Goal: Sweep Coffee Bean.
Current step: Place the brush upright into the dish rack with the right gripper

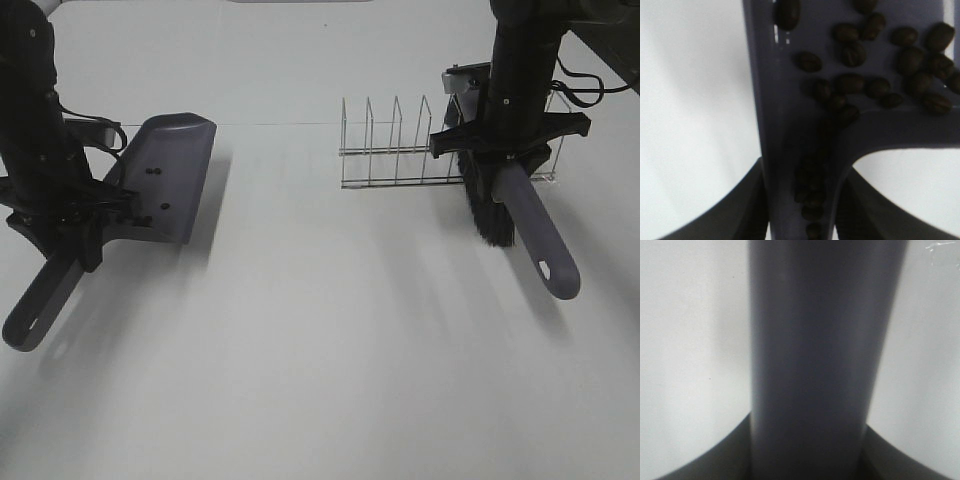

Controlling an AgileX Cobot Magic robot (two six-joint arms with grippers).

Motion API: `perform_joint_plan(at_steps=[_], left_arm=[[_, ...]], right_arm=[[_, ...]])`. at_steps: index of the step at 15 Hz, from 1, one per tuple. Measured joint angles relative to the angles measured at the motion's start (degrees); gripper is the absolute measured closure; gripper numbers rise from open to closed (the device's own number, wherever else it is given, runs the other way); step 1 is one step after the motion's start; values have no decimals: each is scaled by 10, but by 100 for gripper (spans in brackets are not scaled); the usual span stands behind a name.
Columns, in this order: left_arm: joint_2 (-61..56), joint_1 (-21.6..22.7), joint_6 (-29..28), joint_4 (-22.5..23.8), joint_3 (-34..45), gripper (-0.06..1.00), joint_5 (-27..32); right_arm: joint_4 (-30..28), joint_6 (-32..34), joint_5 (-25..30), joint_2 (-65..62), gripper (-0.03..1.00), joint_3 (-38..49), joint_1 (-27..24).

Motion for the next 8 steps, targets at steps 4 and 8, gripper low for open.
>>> perform_joint_plan(at_steps=[4,8], left_arm=[[0,0,7,0,0,61,0],[0,0,7,0,0,61,0]], right_arm=[[43,-30,-2,0,63,-3,-23],[45,-31,-2,0,63,-3,-23]])
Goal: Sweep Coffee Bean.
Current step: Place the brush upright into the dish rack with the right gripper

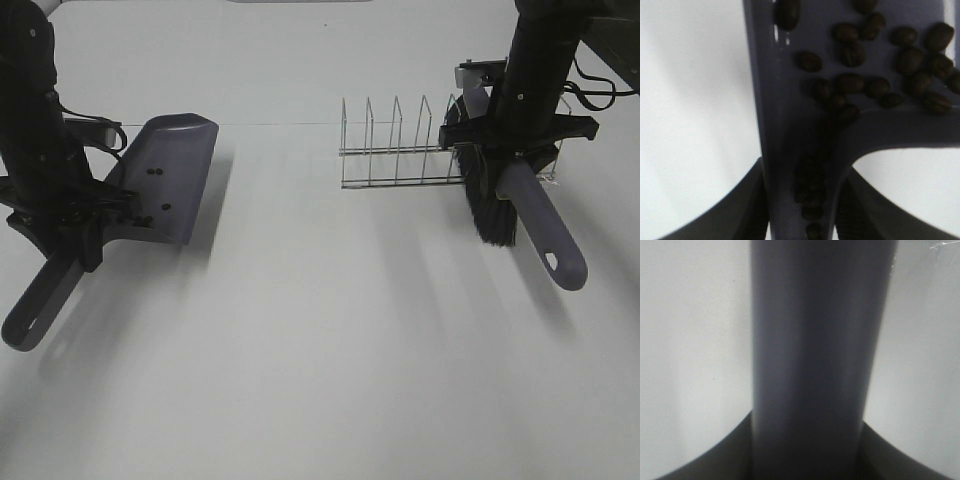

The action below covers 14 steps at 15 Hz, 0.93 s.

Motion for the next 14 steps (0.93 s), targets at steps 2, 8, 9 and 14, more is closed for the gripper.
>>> perform_joint_plan(at_steps=[2,8,9,14], left_arm=[[0,0,0,0,0,61,0],[0,0,0,0,0,61,0],[0,0,0,0,0,61,0],[0,0,0,0,0,61,-11]], right_arm=[[6,3,0,0,63,0,0],[12,22,6,22,63,-29,6],[11,22,5,29,63,-43,6],[12,22,-1,46,63,-75,6]])
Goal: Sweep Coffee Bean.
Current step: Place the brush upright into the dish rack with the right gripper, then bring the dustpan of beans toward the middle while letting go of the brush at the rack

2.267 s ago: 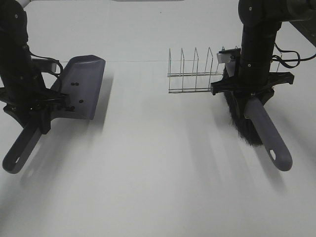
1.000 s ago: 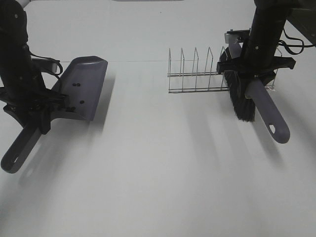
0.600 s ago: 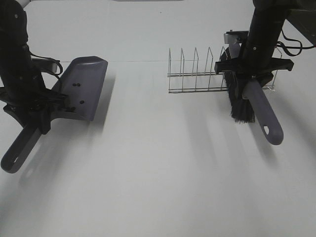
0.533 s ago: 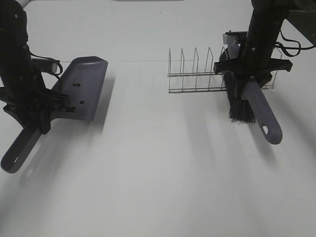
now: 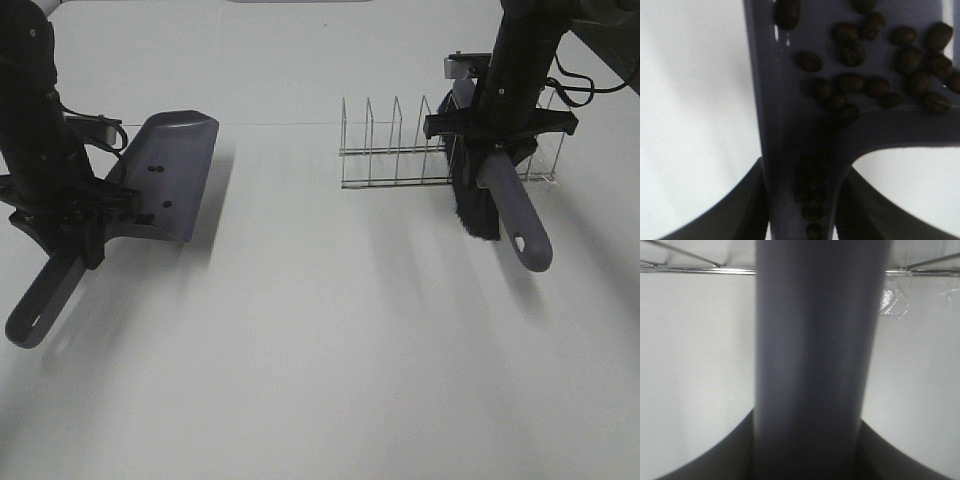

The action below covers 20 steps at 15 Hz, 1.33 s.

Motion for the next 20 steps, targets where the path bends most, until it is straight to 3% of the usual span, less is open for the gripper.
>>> perform_joint_plan(at_steps=[6,8,9,20], left_arm=[[0,0,0,0,0,61,-1],[0,0,0,0,0,61,-1],[0,0,0,0,0,61,-1],[0,0,-7,0,0,61,2]], right_arm=[[2,9,0,-1,61,-5,0],[2,-5,-2,-13,34,-5,0],[2,-6,-2,-30,15,-5,0],[7,-6,-1,-155,11,-6,0]])
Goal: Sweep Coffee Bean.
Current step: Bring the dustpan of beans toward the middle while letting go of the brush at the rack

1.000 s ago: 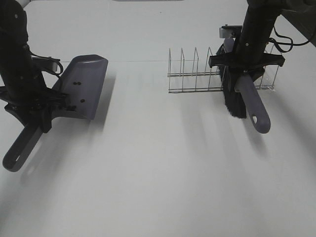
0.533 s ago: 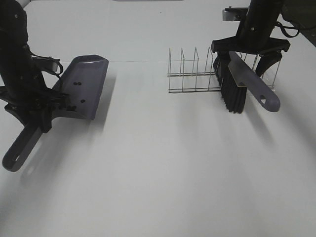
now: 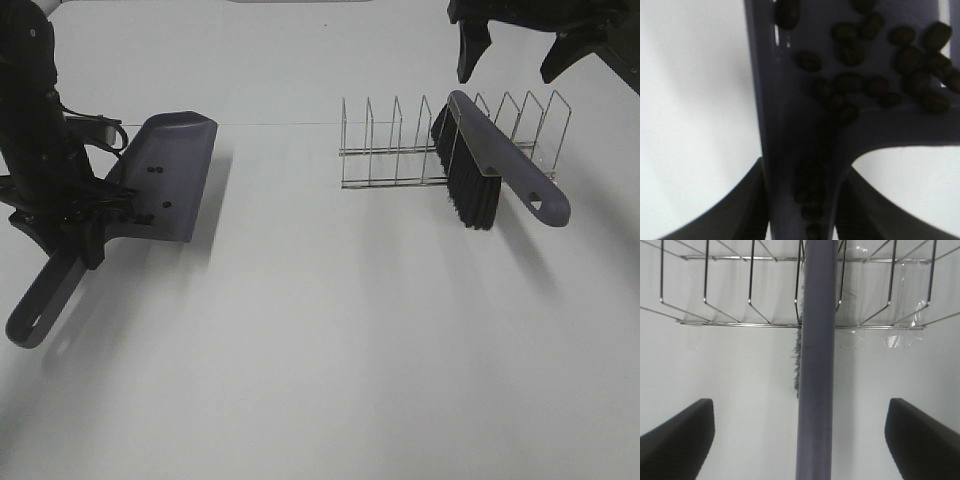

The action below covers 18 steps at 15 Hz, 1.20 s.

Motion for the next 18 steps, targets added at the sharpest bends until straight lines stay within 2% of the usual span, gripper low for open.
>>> perform_joint_plan(at_steps=[3,4,7,9,14,18], left_arm=[[0,0,-24,0,0,61,3],[0,0,-52,0,0,61,3],[0,0,-61,-3,0,61,3],[0,0,-63,-15,1,61,-2],[51,0,-63,-19,-20,61,-5],[82,0,-64,-19,-36,61,-18]], right_arm=[[15,-16,-1,-53,13,12,0],[30,-32,-1,-103,16,41,0],[31,-52,-1,-168,17,112,0],[32,-60,-3,-233,17,201,0],[50,-60,-115,-425,17,450,0],[50,-60,-122,-507,17,541,0]])
